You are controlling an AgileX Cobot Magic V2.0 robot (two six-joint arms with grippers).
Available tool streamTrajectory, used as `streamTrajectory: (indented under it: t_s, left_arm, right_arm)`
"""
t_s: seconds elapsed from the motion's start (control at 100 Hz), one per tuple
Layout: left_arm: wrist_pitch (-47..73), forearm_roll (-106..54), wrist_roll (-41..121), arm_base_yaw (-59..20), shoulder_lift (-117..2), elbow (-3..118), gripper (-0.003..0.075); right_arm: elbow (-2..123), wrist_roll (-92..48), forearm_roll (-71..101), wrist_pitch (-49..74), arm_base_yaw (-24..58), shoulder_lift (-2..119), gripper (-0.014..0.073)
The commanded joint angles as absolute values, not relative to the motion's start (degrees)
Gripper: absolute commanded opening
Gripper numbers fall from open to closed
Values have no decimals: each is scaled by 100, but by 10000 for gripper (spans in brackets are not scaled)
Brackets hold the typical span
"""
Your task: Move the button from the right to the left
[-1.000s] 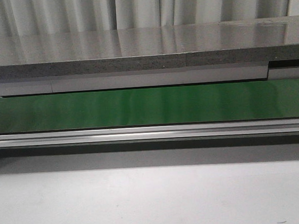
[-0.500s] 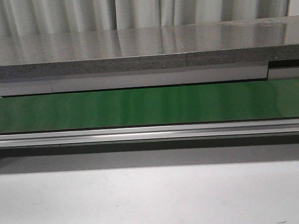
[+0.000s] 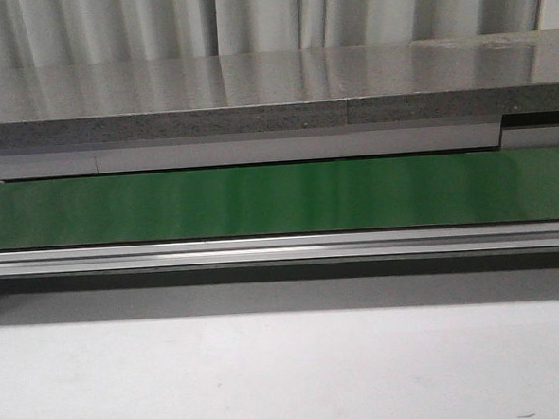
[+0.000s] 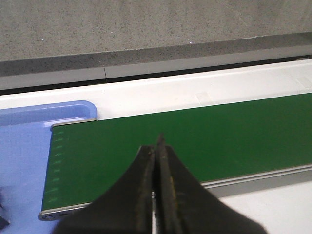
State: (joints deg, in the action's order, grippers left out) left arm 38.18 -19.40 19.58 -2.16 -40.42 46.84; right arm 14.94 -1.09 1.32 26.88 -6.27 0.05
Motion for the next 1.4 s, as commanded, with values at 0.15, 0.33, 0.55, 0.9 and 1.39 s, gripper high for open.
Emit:
streamTrajectory:
  t_s: [0.15,0.33,0.55,0.9,1.39]
  left_arm:
    - [3378,-2067,1931,-262,-3225,4123,-20]
    - [3378,-2067,1931,-265,-2881,3763,-20]
    - [3017,-2106,1931,-330,-2446,3347,-20]
    - [2375,-1821,1931,-330,-1998,2777,-20]
    - [-89,-120,-34,-796,-456,678,-20]
  right_arm:
    - [1625,-115,75,2188,-610,70,-67]
    - [1625,-115,75,2188,-610,70,-67]
    - [1625,-115,75,2188,-610,70,-67]
    - [1625,-115,75,2194,-610,70,-67]
    - [1625,-115,75,2194,-610,70,-67]
